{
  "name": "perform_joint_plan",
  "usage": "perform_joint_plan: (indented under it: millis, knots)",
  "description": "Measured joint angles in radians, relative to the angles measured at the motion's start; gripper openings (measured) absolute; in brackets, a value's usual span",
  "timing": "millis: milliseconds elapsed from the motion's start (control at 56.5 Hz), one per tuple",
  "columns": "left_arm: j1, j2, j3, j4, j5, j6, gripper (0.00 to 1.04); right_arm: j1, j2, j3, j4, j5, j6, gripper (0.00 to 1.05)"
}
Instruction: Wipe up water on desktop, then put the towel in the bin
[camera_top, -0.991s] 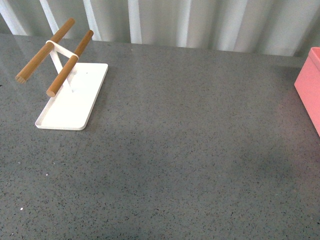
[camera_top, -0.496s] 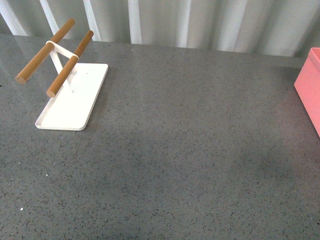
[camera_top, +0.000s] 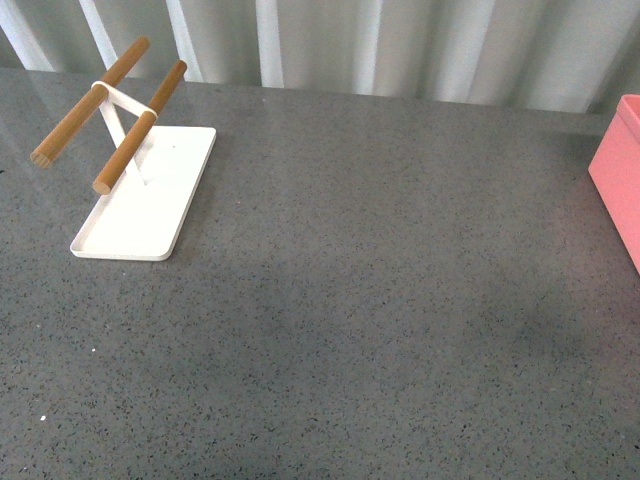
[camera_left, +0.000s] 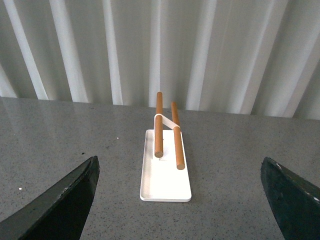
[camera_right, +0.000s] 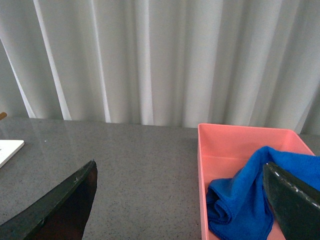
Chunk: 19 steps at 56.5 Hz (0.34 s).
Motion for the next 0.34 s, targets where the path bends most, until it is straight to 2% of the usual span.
perform_joint_plan:
  millis: [336]
  knots:
    - [0.000, 0.000, 0.000, 0.000, 0.000, 0.000, 0.98, 0.000, 0.000, 0.000, 0.000, 0.000, 0.000, 0.98]
